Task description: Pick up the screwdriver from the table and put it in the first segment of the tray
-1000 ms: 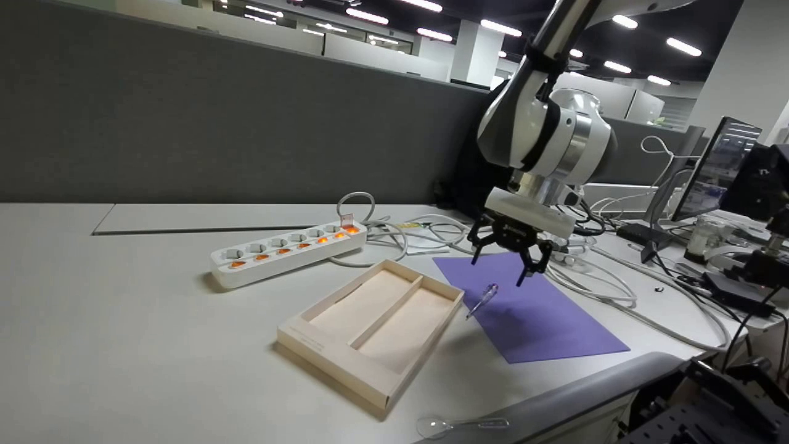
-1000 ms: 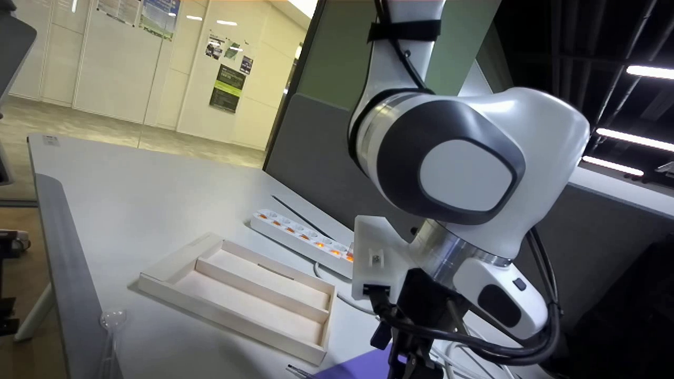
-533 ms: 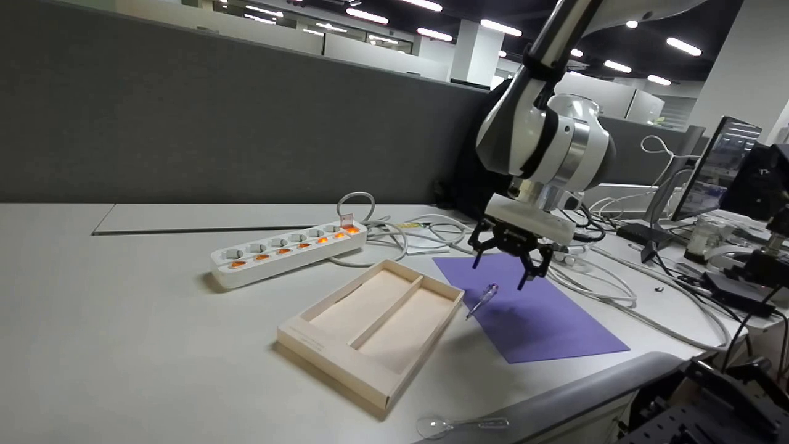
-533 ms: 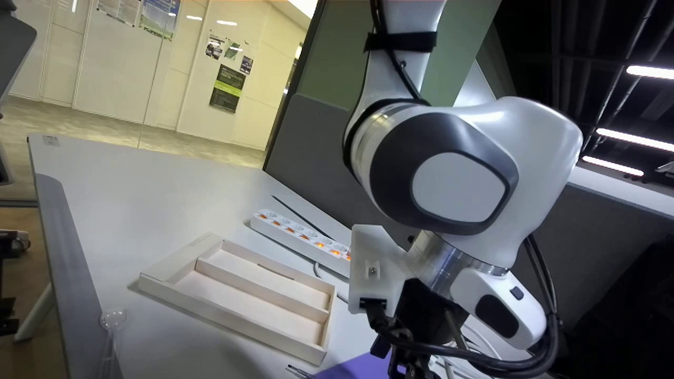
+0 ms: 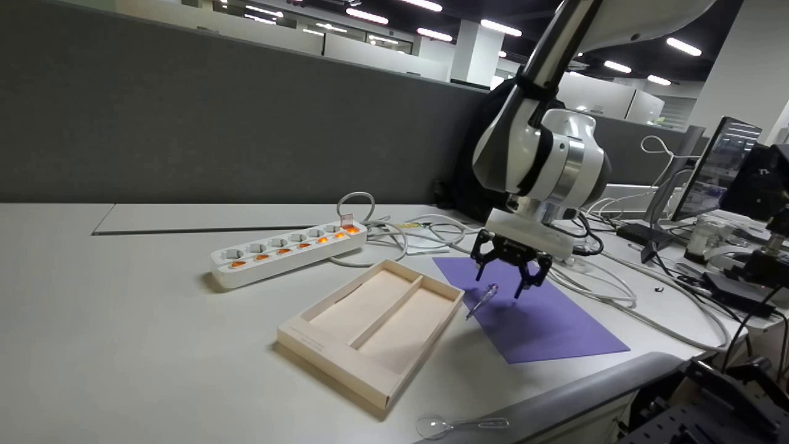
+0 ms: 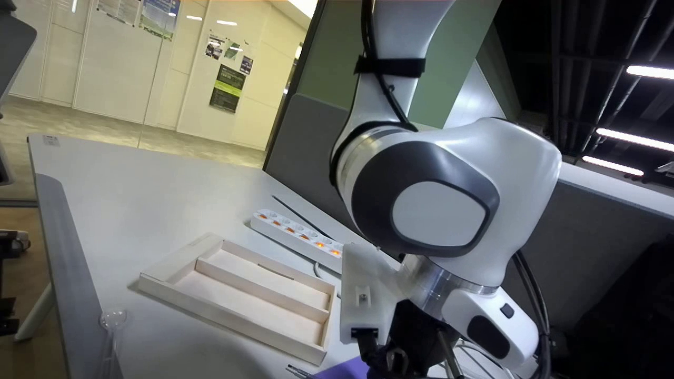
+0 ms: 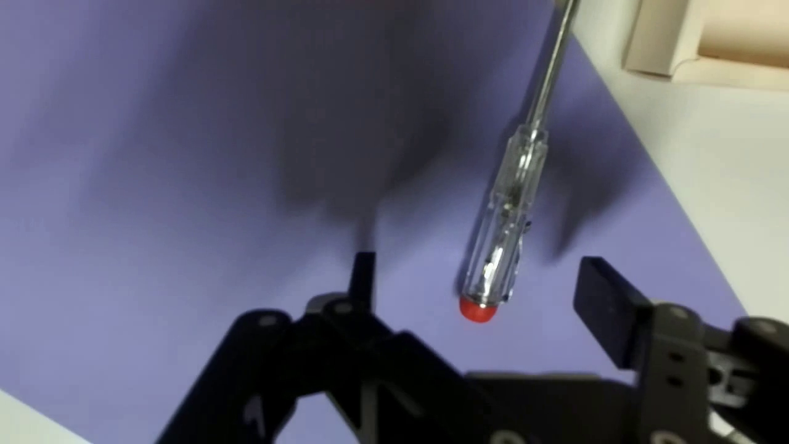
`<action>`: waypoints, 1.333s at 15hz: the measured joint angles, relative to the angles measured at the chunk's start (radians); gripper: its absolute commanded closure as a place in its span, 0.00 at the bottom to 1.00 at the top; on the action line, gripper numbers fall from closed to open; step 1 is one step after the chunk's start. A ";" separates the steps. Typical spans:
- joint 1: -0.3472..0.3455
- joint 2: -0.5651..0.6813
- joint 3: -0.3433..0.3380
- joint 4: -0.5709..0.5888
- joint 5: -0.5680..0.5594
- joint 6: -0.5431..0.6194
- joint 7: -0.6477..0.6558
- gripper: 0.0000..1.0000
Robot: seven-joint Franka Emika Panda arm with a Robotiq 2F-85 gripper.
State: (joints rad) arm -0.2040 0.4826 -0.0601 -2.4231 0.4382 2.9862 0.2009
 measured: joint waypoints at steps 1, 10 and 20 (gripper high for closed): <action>0.000 0.006 0.002 0.000 0.000 0.010 -0.003 0.55; -0.025 0.018 0.045 0.000 0.002 0.025 -0.029 0.95; 0.014 -0.045 0.043 -0.078 -0.141 0.001 -0.079 0.95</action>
State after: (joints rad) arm -0.1900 0.4380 -0.0170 -2.5009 0.2975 2.9869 0.1220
